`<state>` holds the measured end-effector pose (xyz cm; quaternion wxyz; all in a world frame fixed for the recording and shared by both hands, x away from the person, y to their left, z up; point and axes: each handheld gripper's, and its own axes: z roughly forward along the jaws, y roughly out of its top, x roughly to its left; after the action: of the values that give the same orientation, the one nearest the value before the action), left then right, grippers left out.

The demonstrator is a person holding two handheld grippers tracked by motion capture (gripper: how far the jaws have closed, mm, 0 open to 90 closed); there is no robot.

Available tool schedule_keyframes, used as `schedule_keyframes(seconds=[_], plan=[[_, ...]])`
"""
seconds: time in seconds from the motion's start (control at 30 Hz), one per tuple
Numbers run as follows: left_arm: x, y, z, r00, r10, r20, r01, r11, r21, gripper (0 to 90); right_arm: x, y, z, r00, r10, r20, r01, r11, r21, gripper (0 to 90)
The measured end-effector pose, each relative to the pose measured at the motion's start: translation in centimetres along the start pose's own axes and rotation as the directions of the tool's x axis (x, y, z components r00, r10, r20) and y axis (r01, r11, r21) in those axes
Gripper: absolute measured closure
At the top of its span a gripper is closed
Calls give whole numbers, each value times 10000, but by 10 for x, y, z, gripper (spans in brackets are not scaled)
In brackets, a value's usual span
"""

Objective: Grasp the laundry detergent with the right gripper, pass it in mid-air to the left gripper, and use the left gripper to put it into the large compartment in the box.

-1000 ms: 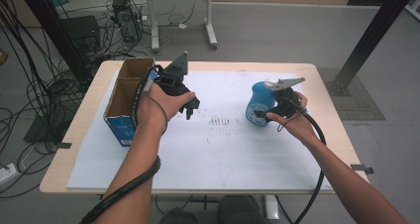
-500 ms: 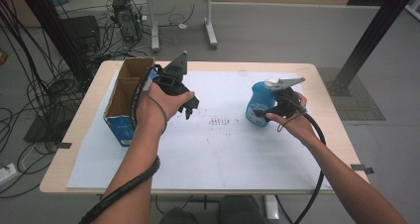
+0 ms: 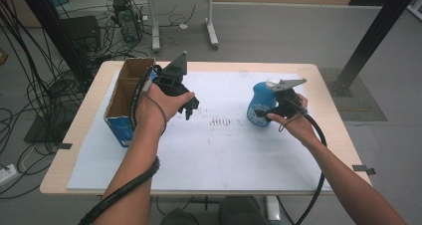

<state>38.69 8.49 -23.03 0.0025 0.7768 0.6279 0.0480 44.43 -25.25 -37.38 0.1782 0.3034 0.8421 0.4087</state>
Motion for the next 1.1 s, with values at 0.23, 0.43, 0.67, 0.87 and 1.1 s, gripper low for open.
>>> schedule_keyframes(seconds=[0.23,0.43,0.67,0.87,1.1], plan=[[-2,1,1,10000,54,23,-54,10000,0,60,-3,-2,1,9999,-112,60,112,9999,-29,175],[-2,1,1,10000,53,24,-53,10000,28,60,-5,-4,3,10000,-87,-17,87,10000,-39,229],[-2,1,2,10000,62,-7,-62,10000,61,60,-3,-5,5,9997,-227,-63,227,9997,-62,308],[-3,1,3,10000,51,-16,-51,10000,79,61,-3,-4,4,9993,-375,-69,375,9992,-105,387],[-4,2,2,10000,82,-39,-82,9999,87,60,-4,-5,4,9993,-297,-211,293,9994,-171,402]])
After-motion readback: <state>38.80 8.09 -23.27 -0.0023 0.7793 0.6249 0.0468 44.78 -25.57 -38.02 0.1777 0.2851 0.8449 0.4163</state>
